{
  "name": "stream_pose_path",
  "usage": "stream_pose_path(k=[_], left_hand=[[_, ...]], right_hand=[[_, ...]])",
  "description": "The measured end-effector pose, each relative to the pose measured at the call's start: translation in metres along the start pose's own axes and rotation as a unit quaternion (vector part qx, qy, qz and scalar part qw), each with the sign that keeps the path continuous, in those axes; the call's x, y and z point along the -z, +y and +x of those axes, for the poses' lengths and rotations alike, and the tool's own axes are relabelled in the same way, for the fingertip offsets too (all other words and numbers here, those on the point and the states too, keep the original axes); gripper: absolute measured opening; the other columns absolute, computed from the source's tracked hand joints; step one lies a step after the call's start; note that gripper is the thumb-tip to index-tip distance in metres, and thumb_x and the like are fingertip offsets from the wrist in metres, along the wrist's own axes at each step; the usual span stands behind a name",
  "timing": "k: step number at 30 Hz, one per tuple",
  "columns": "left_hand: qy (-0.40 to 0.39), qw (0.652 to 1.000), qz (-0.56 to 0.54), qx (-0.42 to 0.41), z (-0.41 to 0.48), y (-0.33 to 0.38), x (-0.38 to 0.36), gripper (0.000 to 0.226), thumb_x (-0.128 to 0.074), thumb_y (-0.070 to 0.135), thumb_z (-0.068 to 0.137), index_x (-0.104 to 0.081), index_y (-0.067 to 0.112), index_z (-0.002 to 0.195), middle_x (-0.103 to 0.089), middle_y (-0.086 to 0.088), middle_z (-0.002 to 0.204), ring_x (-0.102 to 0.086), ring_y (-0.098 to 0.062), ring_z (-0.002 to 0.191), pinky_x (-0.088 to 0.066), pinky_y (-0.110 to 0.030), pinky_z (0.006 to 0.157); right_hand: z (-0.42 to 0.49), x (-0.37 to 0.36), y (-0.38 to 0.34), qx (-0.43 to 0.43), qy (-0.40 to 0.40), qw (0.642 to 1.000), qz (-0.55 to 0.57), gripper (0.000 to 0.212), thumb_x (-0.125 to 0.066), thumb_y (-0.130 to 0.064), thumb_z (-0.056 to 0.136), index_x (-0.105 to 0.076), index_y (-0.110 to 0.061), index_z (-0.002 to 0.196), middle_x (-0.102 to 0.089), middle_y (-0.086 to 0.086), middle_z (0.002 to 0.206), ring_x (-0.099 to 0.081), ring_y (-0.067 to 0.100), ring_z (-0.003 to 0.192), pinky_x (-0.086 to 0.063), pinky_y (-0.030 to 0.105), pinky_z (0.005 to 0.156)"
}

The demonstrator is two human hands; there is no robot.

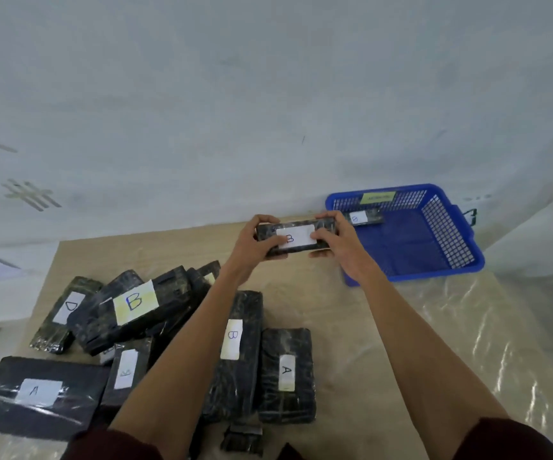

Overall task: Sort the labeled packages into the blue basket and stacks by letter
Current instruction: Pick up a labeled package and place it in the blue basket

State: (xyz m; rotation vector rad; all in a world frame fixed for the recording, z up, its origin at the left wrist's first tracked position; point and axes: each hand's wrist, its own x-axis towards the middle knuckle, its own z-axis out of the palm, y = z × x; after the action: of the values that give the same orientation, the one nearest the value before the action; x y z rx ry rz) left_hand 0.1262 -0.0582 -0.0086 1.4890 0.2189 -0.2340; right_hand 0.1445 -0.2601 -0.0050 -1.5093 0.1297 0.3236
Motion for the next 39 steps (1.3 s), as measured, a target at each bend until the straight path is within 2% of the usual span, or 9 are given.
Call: stream_pose_path(k=[3,6,11,16,21,29,34,37,39], left_hand=[[0.039,0.999,0.001,-0.031,-0.011,0.006,-0.021,0.034,-0.076,-0.002,0.085,-0.063,0.008,0.114,-0.063,-0.014,0.108,-0.071,-0.017,0.078,-0.064,-0.044,0.073],[0.082,0.995,0.008,-0.061,-0.018,0.011,-0.041,0.035,-0.076,-0.005,0.083,-0.063,0.005,0.115,-0.065,-0.015,0.107,-0.072,-0.015,0.077,-0.064,-0.039,0.069],[0.080,0.993,0.018,-0.085,-0.025,0.022,-0.066,0.036,-0.076,-0.004,0.083,-0.064,0.008,0.115,-0.066,-0.018,0.105,-0.071,-0.018,0.085,-0.063,-0.045,0.076],[0.087,0.992,0.018,-0.089,-0.028,0.034,-0.084,0.036,-0.076,-0.003,0.083,-0.064,0.010,0.114,-0.065,-0.023,0.115,-0.071,-0.027,0.092,-0.063,-0.044,0.075],[0.085,0.990,0.029,-0.109,-0.030,0.043,-0.092,0.034,-0.075,-0.005,0.084,-0.064,0.007,0.114,-0.063,-0.024,0.114,-0.071,-0.024,0.088,-0.063,-0.040,0.071],[0.082,0.987,0.040,-0.129,-0.038,0.055,-0.074,0.034,-0.074,-0.006,0.084,-0.062,0.005,0.114,-0.065,-0.014,0.106,-0.070,-0.022,0.086,-0.063,-0.041,0.070],[0.075,0.985,0.056,-0.142,-0.041,0.063,-0.054,0.033,-0.075,-0.008,0.083,-0.063,0.004,0.111,-0.068,-0.014,0.103,-0.070,-0.018,0.082,-0.063,-0.040,0.069],[0.066,0.985,0.064,-0.149,-0.041,0.068,-0.041,0.032,-0.074,-0.009,0.083,-0.064,0.005,0.110,-0.068,-0.010,0.100,-0.069,-0.020,0.086,-0.063,-0.040,0.072],[0.068,0.983,0.071,-0.158,-0.040,0.069,-0.037,0.033,-0.073,-0.009,0.083,-0.063,0.008,0.110,-0.067,-0.008,0.100,-0.067,-0.020,0.088,-0.062,-0.035,0.073]], right_hand=[[-0.004,0.016,-0.009,0.033,-0.021,0.999,0.003,0.031,-0.065,0.005,0.090,-0.056,-0.009,0.116,-0.055,0.007,0.088,-0.061,0.015,0.071,-0.063,0.042,0.068],[-0.007,0.031,-0.016,0.064,-0.033,0.997,-0.007,0.035,-0.067,0.006,0.089,-0.055,-0.003,0.120,-0.057,0.008,0.092,-0.063,0.013,0.072,-0.063,0.040,0.066],[-0.010,0.056,-0.027,0.093,-0.043,0.995,0.001,0.036,-0.070,0.007,0.087,-0.056,-0.002,0.119,-0.060,0.013,0.105,-0.068,0.019,0.080,-0.062,0.036,0.061],[-0.015,0.073,-0.041,0.100,-0.058,0.993,0.009,0.035,-0.069,0.006,0.088,-0.056,-0.005,0.118,-0.061,0.007,0.098,-0.067,0.014,0.077,-0.061,0.033,0.059],[-0.016,0.077,-0.046,0.116,-0.042,0.992,0.019,0.034,-0.071,0.007,0.086,-0.058,-0.013,0.110,-0.062,0.012,0.105,-0.069,0.025,0.086,-0.062,0.035,0.058],[-0.020,0.057,-0.054,0.133,-0.050,0.990,0.028,0.033,-0.071,0.008,0.086,-0.058,-0.015,0.106,-0.064,0.011,0.101,-0.069,0.016,0.079,-0.060,0.032,0.056],[-0.017,0.043,-0.058,0.067,-0.082,0.994,0.029,0.031,-0.073,-0.005,0.089,-0.060,-0.013,0.116,-0.062,0.009,0.106,-0.065,0.019,0.086,-0.061,0.040,0.061],[-0.015,0.035,-0.065,0.019,-0.112,0.992,0.049,0.021,-0.070,-0.021,0.094,-0.063,-0.013,0.112,-0.060,0.005,0.109,-0.062,0.022,0.096,-0.060,0.041,0.060],[-0.013,0.028,-0.069,0.018,-0.093,0.993,0.064,0.017,-0.067,-0.021,0.096,-0.063,-0.010,0.107,-0.059,0.006,0.107,-0.062,0.023,0.098,-0.060,0.041,0.059]])
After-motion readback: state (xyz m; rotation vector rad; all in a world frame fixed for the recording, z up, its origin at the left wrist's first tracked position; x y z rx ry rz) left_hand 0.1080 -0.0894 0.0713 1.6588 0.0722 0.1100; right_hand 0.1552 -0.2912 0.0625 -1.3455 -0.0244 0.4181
